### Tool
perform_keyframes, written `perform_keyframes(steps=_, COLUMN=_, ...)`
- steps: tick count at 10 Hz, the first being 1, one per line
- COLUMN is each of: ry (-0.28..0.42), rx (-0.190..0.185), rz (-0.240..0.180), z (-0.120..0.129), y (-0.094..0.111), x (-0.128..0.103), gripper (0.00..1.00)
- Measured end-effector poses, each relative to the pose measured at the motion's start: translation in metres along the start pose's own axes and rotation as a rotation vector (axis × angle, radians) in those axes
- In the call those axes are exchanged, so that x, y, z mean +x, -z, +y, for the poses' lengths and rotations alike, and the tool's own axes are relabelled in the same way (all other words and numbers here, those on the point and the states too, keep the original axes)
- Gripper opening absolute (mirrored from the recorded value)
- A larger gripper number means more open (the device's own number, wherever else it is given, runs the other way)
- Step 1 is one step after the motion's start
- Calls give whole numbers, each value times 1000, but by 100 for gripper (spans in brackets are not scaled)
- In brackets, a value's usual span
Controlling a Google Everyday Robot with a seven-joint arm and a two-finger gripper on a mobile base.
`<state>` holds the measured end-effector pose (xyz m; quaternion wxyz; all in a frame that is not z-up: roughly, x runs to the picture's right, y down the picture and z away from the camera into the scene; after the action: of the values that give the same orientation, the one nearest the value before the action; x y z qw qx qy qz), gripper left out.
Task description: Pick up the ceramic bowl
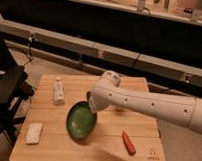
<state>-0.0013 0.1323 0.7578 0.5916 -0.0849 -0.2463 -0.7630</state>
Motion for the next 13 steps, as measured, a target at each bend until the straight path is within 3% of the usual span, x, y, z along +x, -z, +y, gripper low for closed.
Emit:
perform_keyframes(steps=8, ry=5, rx=2, rz=6, z=31, y=22, x=16, gripper=1)
perform_keyframes(steps=13, ry=11, rx=3, rz=8, z=37, y=29, x=23, gripper=1)
